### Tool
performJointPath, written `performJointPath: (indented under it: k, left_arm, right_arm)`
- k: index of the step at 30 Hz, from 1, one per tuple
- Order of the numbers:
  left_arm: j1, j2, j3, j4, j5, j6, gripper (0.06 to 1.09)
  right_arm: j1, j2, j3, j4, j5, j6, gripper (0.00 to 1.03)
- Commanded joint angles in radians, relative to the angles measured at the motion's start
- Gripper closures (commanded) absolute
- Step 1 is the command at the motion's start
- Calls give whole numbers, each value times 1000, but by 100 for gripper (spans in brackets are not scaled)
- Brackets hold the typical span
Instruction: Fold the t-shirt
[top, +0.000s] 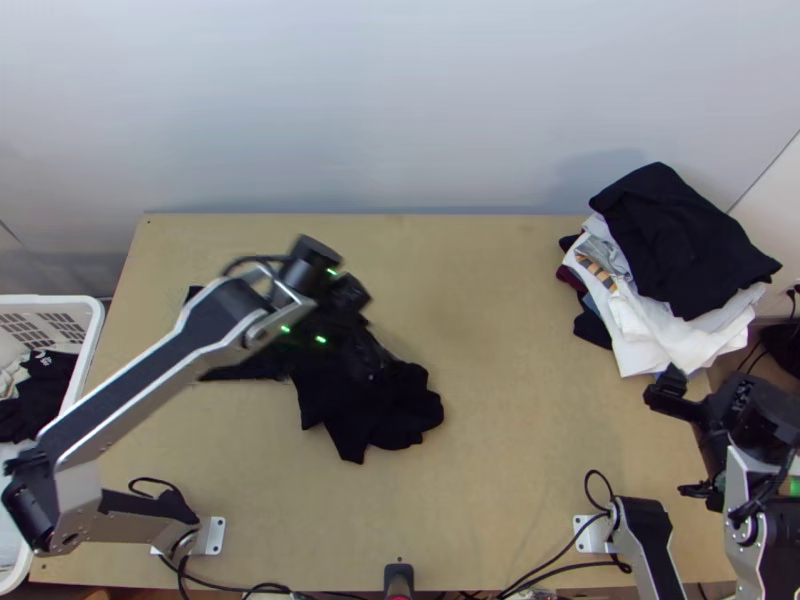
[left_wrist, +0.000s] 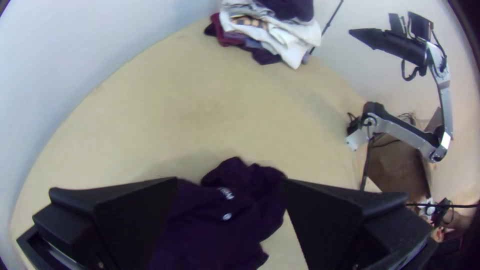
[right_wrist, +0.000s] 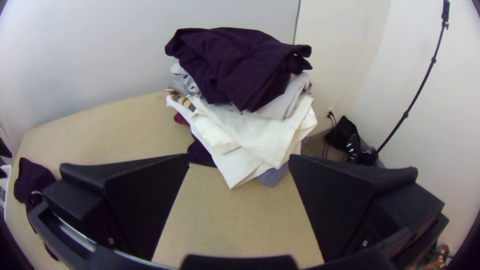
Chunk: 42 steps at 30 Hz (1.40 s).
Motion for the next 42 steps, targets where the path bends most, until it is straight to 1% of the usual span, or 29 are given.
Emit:
performJointPath:
  k: [1, 4, 6, 7, 9, 11, 14, 18, 21, 23, 25, 27, 28, 35, 42]
  left_arm:
    - [274, -129, -144, -86, -50, 113, 10]
    - [413, -198, -274, -66, -56, 201, 10]
    - [473, -218, -314, -63, -85, 225, 10]
    - [508, -223, -321, -63, -99, 227, 10]
    - [594, -235, -334, -61, -104, 254, 10]
    - [691, -244, -337, -35, -133, 311, 10]
    - [829, -229, -285, -34, -134, 348, 10]
    - [881, -249, -269, -98, -136, 382, 10]
    - [930, -261, -271, -120, -136, 414, 10]
    - [961, -254, -236, -153, -136, 414, 10]
    - [968, -260, -194, -199, -137, 388, 10]
    - [968, -283, -177, -232, -147, 359, 10]
    - [970, -300, -177, -239, -153, 350, 10]
    - [987, -435, -202, -348, -160, 299, 10]
    - [918, -560, -323, -370, -160, 238, 10]
  right_arm:
    - [70, 58, -4, 17, -45, -2, 10]
    - [183, 80, -38, 26, -85, -9, 10]
    - [249, 110, -52, 29, -95, -14, 10]
    - [275, 138, -50, 18, -117, -14, 10]
    - [355, 187, -49, -5, -164, -12, 10]
    - [450, 222, -44, 0, -178, -23, 10]
    - [570, 321, 2, -3, -178, -41, 10]
    - [731, 473, 45, -18, -229, -71, 10]
    - [837, 560, 68, -5, -232, -98, 10]
    - [894, 609, 91, 5, -232, -101, 10]
    - [937, 654, 124, 23, -232, -100, 10]
    - [975, 687, 154, 81, -232, -91, 4]
    - [1001, 715, 183, 87, -232, -88, 5]
    - [1130, 919, 407, 114, -233, -58, 5]
    - [1199, 1039, 514, 114, -246, -72, 7]
